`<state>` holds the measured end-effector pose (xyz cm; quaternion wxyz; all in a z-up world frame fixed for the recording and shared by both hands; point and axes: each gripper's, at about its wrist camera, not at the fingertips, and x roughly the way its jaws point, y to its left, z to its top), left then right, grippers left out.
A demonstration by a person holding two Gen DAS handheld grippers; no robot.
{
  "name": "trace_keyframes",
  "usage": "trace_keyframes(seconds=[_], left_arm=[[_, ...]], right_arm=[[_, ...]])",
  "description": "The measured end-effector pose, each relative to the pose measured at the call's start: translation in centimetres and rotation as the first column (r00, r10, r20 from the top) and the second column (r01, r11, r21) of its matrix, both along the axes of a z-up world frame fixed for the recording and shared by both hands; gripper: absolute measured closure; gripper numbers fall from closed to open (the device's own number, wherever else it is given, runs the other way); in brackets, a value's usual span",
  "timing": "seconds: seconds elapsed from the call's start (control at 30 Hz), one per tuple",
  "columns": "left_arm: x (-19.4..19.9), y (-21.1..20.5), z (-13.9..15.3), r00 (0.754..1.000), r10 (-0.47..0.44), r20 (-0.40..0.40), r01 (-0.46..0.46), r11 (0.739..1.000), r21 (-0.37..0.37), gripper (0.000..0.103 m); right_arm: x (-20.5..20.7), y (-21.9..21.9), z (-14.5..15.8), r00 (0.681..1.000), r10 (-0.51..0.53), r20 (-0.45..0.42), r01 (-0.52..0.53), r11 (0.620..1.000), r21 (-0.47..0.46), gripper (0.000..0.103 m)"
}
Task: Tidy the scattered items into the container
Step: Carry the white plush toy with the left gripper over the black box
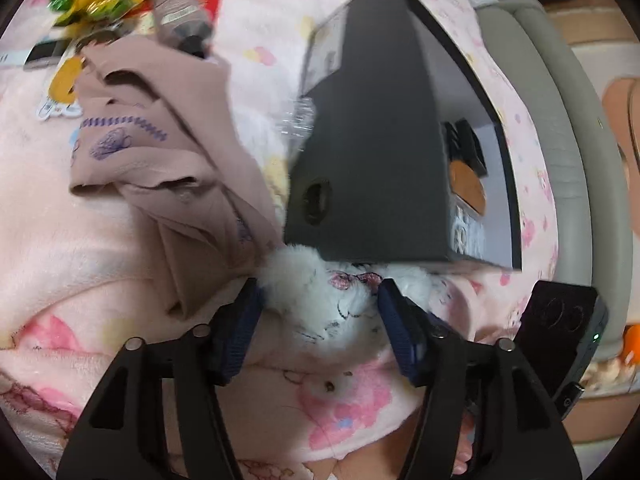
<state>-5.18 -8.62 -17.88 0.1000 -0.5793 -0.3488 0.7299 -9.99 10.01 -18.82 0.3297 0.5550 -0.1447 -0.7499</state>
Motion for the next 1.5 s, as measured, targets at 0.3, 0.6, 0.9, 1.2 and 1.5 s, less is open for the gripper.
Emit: trace_keyframes(seconds=[0.3, 0.6, 0.9, 1.2, 1.5], left_arm=[[2.3, 2.1, 6.9, 0.979, -0.093, -0.179, 0.099, 0.995, 0.024, 0.079], [0.6, 2.3, 3.8, 0.997, -0.045, -0.058, 0.042, 0.998, -0.053, 0.068], [-1.0, 1.5, -1.5, 0.998, 0.054, -0.019, -0.053, 0.996, 0.071, 0.039], [1.3, 1.8, 3.2, 0.990, 0.039, -0.135, -0.018, 0.988, 0.151, 0.054], [-0.5, 3.6, 10.2, 0.964, -0.006, -0.266, 0.001, 1.000, -0.020, 0.056]], right_arm=[[2.2, 1.6, 7.0, 0.987, 0.039, -0.158, -0.046, 0.998, -0.045, 0.084], [1.2, 3.5, 5.4, 0.993, -0.013, -0.121, 0.019, 0.998, 0.052, 0.084], [-1.6, 2.8, 0.7, 0.998, -0.039, 0.044, 0.037, 0.999, 0.034, 0.074], [0.4, 4.4, 6.4, 0.991, -0.009, -0.134, 0.006, 1.000, -0.023, 0.081], [-1.1, 5.1, 10.7, 0.977, 0.003, -0.213, -0.015, 0.998, -0.053, 0.081]])
